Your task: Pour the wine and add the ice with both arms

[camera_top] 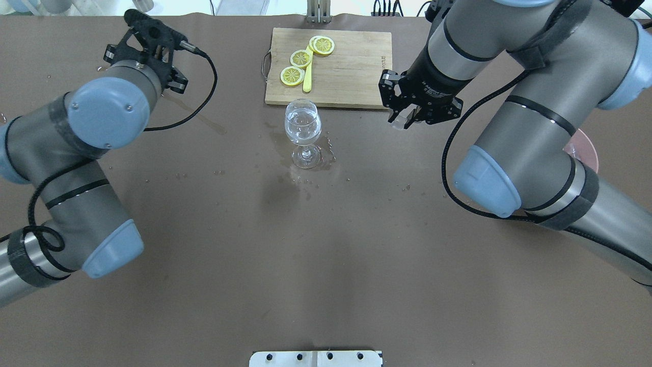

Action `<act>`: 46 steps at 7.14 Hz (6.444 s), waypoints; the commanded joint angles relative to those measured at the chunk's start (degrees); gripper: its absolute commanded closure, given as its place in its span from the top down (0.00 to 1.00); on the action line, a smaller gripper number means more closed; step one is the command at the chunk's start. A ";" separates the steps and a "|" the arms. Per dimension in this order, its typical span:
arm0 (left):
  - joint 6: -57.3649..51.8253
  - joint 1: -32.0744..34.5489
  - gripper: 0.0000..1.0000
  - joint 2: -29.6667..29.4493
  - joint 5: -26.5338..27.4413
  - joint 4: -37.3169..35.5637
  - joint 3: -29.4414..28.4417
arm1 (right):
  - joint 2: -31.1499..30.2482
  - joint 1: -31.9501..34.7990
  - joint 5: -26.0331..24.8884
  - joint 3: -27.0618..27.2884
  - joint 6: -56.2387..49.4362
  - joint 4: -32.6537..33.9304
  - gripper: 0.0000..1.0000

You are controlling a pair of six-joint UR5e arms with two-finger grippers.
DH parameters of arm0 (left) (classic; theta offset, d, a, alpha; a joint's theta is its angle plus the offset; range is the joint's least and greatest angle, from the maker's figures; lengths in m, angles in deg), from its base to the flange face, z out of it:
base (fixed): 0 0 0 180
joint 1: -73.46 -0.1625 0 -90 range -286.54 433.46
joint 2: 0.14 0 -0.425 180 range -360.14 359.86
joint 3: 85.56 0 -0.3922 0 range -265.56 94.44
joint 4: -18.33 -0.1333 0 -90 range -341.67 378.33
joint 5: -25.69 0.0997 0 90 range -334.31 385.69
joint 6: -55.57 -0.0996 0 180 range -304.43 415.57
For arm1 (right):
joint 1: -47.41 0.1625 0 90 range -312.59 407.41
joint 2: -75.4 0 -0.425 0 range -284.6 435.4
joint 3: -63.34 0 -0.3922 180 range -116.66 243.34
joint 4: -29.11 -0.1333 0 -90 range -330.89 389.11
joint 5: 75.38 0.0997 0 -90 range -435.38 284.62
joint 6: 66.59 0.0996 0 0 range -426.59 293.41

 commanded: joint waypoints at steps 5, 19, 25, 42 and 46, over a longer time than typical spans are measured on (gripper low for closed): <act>2.97 4.28 0.00 15.99 -9.24 35.30 -13.33 | 6.91 -3.24 -6.11 -9.80 4.11 -7.78 0.00; 11.93 10.43 0.00 22.86 -18.21 80.51 -39.53 | 12.89 -7.54 -15.43 -20.90 8.50 -24.52 0.00; 15.10 10.17 0.00 23.48 -13.29 84.56 -42.16 | 11.58 -7.46 -15.43 -19.06 8.15 -24.43 0.00; 15.10 9.99 0.51 24.27 -11.27 85.63 -45.43 | 11.04 -7.10 -15.43 -16.68 8.77 -19.95 0.47; 14.66 9.99 0.66 27.25 -11.97 87.39 -44.20 | 4.49 -1.50 -12.80 -11.53 -2.58 -15.24 0.58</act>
